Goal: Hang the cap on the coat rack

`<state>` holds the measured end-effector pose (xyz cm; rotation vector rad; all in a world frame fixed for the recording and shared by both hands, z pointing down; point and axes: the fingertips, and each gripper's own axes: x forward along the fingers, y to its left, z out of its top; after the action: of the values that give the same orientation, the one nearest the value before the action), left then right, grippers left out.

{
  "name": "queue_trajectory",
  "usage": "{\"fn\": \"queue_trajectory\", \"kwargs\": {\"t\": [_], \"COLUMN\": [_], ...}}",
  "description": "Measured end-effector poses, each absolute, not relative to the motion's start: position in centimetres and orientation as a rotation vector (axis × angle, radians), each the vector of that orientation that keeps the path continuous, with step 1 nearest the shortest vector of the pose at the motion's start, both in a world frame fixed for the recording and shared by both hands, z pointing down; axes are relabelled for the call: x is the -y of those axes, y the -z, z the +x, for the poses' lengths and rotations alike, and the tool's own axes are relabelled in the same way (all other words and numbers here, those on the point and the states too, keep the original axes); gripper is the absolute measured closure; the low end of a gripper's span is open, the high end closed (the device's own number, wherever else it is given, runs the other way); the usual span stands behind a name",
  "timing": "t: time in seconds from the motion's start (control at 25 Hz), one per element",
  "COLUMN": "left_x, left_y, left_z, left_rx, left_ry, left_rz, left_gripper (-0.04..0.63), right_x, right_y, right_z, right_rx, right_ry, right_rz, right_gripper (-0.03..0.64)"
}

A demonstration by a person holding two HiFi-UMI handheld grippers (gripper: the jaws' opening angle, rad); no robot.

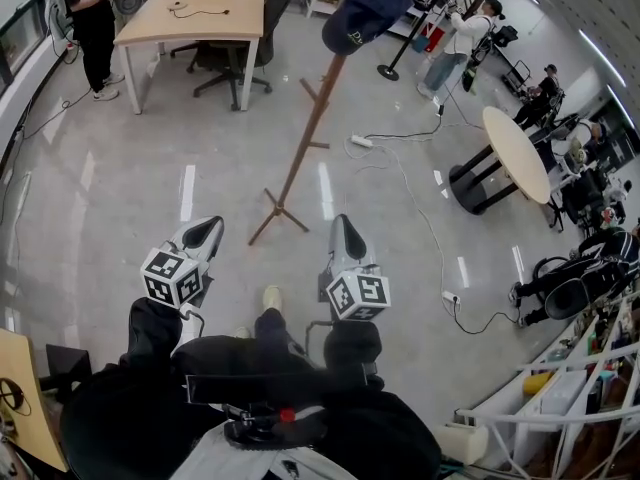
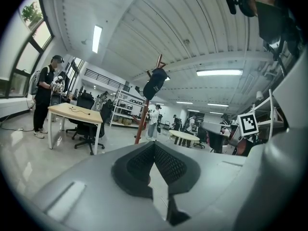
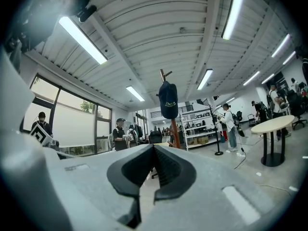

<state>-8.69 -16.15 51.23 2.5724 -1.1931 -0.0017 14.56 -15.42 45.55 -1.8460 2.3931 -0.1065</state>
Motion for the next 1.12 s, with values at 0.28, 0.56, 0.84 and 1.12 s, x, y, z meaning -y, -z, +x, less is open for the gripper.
{"fn": "queue_trajectory", "kwargs": {"t": [0.28, 0.56, 0.84, 1.12], "left_x": [16.5, 17.1, 17.4, 17.4], "left_y": [-51.5, -51.4, -51.8, -52.1], "left_z": [-9.4, -9.6, -9.7, -9.6], "left_rx": [1.215, 1.209, 1.197, 1.196], "left_ry": [0.002, -0.001, -0.01, -0.015], "left_rz": [2.558, 2.564, 2.556, 2.551], "left_gripper": [0.592, 0.592, 0.592, 0.592], "right_x": [14.9, 14.4, 14.0, 14.0], "right_y": [-47.2, -48.5, -49.4, -50.0], "right_z": [14.2, 13.4, 12.3, 12.1], "right_rx": [-2.395, -2.393, -2.414, -2.431], "right_ry": [0.149, 0.167, 0.206, 0.223], "right_rz": [-1.849, -1.849, -1.815, -1.811], "right_gripper": [0.612, 0.614, 0.614, 0.614]}}
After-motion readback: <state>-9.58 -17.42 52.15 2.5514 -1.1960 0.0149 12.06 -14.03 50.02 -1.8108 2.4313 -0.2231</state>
